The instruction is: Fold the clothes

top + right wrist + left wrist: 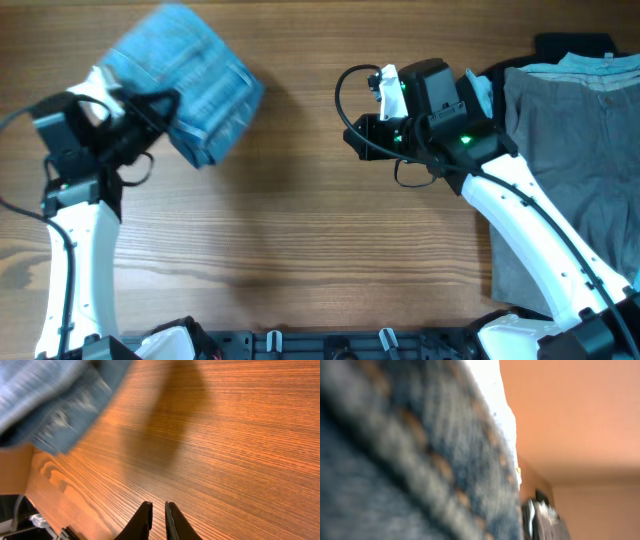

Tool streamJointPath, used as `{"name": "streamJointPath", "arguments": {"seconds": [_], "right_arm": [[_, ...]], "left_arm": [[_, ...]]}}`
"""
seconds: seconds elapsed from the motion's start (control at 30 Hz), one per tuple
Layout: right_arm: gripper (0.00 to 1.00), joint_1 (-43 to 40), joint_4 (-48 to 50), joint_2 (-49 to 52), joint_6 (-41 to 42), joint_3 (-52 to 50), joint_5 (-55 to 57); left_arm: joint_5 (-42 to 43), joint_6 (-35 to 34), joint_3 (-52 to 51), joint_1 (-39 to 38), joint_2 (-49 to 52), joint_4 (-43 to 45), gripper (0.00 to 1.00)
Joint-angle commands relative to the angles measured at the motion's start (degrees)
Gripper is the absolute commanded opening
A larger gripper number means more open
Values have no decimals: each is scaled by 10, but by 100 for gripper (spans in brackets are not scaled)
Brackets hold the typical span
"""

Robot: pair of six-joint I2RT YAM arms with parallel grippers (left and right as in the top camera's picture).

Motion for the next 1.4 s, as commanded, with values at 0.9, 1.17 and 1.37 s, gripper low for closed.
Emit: {"name": "streamJointPath", "arguments": {"seconds": [0.9, 1.17, 1.37], "right_arm": [[13, 0, -80, 3, -13, 2, 17], [17, 0, -96, -3, -60, 2, 14], [17, 0, -103, -86, -65, 2, 62]], "left_arm": [[29, -51, 24, 129, 264, 131, 100], [-169, 141, 24, 129, 57, -258, 100], [-83, 296, 77, 128, -123, -388, 100]]}}
